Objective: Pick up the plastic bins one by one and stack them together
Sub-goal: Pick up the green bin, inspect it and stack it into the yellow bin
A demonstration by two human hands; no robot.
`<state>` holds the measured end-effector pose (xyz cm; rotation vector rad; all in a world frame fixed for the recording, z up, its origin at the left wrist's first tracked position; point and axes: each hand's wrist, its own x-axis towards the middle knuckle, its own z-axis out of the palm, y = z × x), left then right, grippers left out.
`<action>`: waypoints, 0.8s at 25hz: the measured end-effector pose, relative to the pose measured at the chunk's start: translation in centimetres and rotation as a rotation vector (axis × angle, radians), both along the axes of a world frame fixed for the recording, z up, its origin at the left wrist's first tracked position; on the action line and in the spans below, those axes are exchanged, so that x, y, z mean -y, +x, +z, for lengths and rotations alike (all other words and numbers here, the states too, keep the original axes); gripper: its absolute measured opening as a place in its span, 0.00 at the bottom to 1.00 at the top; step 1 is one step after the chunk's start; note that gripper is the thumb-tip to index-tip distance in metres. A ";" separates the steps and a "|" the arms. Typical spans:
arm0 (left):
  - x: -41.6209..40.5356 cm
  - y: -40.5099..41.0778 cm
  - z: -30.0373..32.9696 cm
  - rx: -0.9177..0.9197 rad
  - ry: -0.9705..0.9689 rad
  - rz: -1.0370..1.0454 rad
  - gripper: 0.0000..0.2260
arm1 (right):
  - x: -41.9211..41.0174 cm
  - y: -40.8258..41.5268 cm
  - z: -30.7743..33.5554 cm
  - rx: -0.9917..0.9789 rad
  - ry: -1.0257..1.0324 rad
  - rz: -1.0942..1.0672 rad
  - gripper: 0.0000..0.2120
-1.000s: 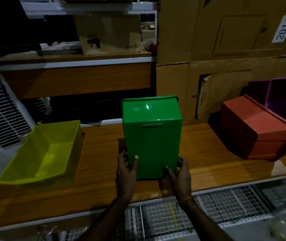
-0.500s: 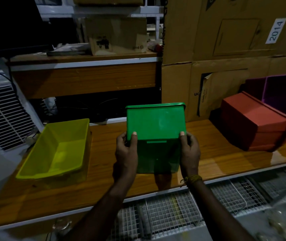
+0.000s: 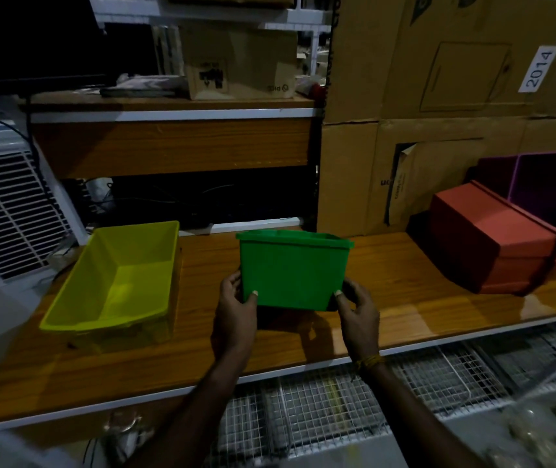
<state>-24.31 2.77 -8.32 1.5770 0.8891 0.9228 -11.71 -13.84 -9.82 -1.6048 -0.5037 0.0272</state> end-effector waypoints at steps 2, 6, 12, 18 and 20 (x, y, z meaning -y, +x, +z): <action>-0.3 -0.2 -1.0 -0.126 -0.010 0.031 0.19 | 0.2 -0.1 -0.6 -0.113 0.012 0.001 0.09; -0.2 0.0 -2.9 -0.222 -0.143 0.031 0.43 | 0.4 0.2 -1.4 -0.128 -0.118 0.029 0.18; 1.5 0.6 -0.9 -0.155 -0.288 -0.013 0.37 | 0.1 -0.3 -2.2 0.068 -0.285 0.126 0.22; 2.0 2.0 -4.0 -0.343 -0.231 -0.044 0.43 | -1.3 -1.2 -3.0 0.319 -0.467 0.170 0.16; 1.1 2.3 -4.7 -0.344 -0.254 -0.042 0.38 | -1.6 -1.1 -2.9 0.367 -0.527 0.189 0.15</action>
